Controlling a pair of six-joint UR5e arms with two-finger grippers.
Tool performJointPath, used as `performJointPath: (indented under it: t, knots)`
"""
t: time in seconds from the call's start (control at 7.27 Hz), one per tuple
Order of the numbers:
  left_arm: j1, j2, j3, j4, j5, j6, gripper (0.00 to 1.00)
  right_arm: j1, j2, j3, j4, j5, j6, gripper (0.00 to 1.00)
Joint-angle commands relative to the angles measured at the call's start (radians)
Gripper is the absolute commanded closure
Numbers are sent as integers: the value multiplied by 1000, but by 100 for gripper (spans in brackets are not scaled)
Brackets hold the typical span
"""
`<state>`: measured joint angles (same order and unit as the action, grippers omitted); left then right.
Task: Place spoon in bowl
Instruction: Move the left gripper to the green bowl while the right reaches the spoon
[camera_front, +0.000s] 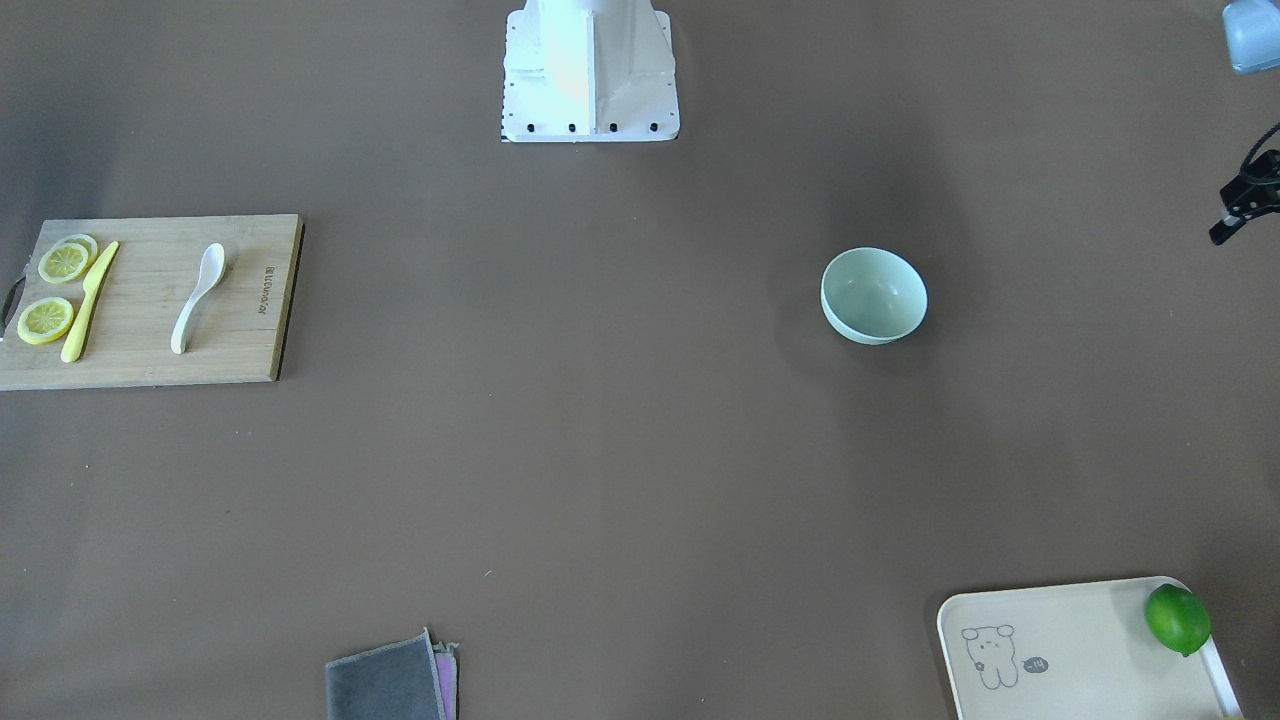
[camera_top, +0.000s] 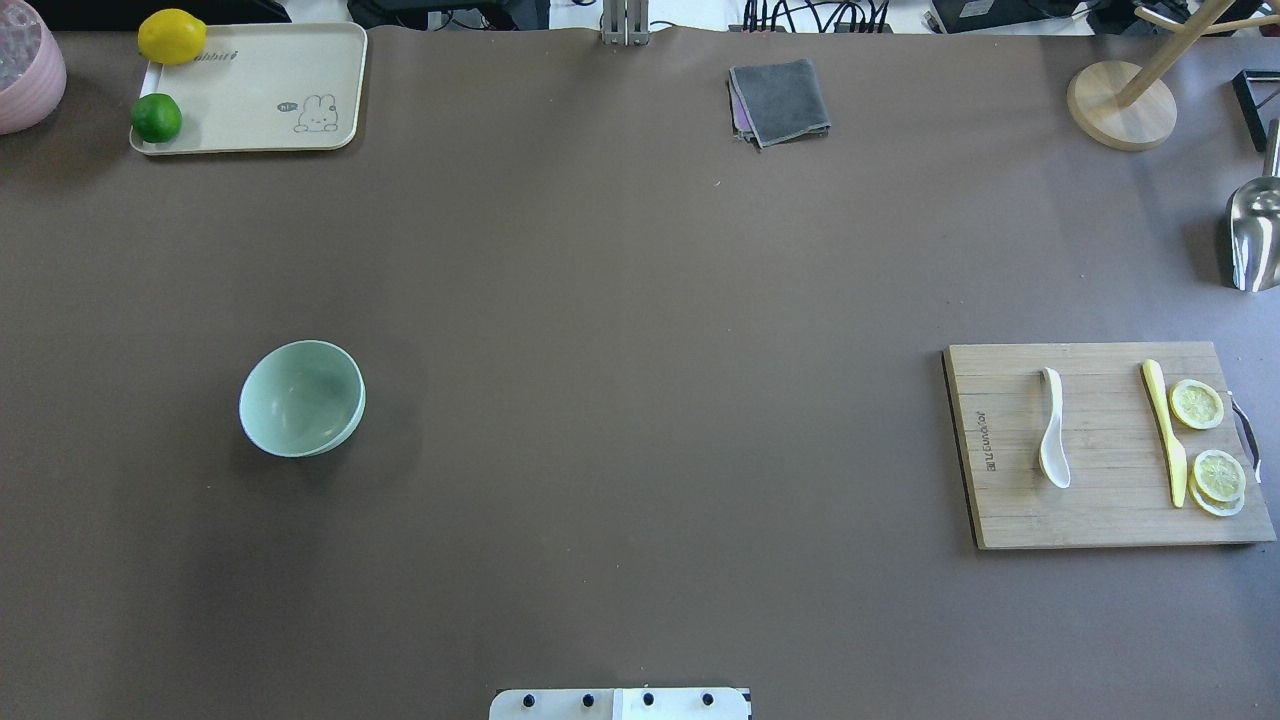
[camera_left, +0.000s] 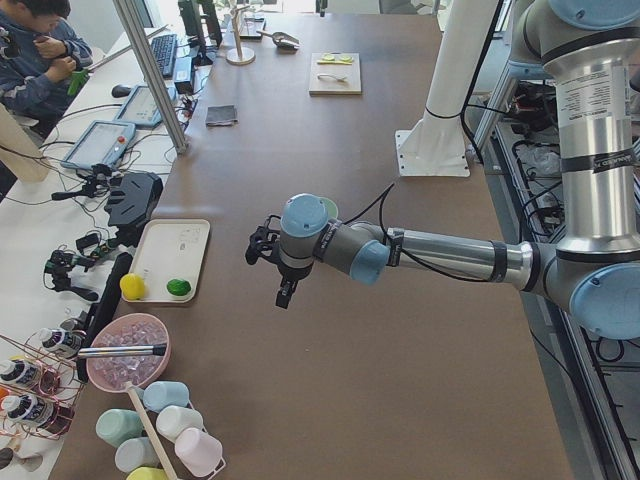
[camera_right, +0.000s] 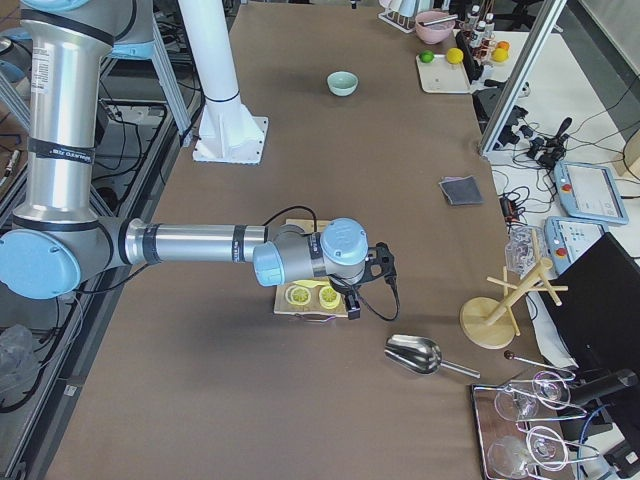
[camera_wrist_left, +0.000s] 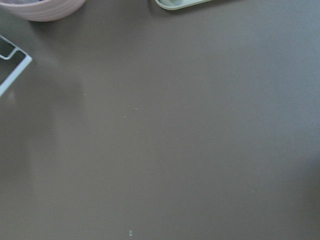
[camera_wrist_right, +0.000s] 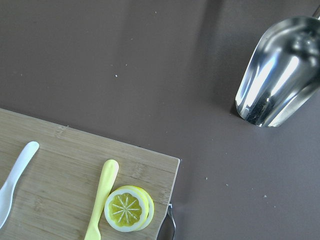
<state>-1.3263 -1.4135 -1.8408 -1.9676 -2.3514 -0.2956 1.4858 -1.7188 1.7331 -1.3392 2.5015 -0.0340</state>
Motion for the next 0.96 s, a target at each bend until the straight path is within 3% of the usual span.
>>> performJointPath:
  t: [0.0, 0.28, 0.41, 0.83]
  knots:
    - [212, -34, -5, -112, 79, -277, 8, -47, -2, 19, 70, 16, 112, 0]
    - [359, -111, -2, -112, 134, -421, 8, -155, -2, 22, 196, 14, 335, 0]
    - [446, -149, 6, -112, 206, -488, 10, -208, -4, 22, 262, 8, 412, 1]
    - [548, -238, 73, -111, 231, -545, 12, -281, -1, 28, 282, 13, 447, 1]
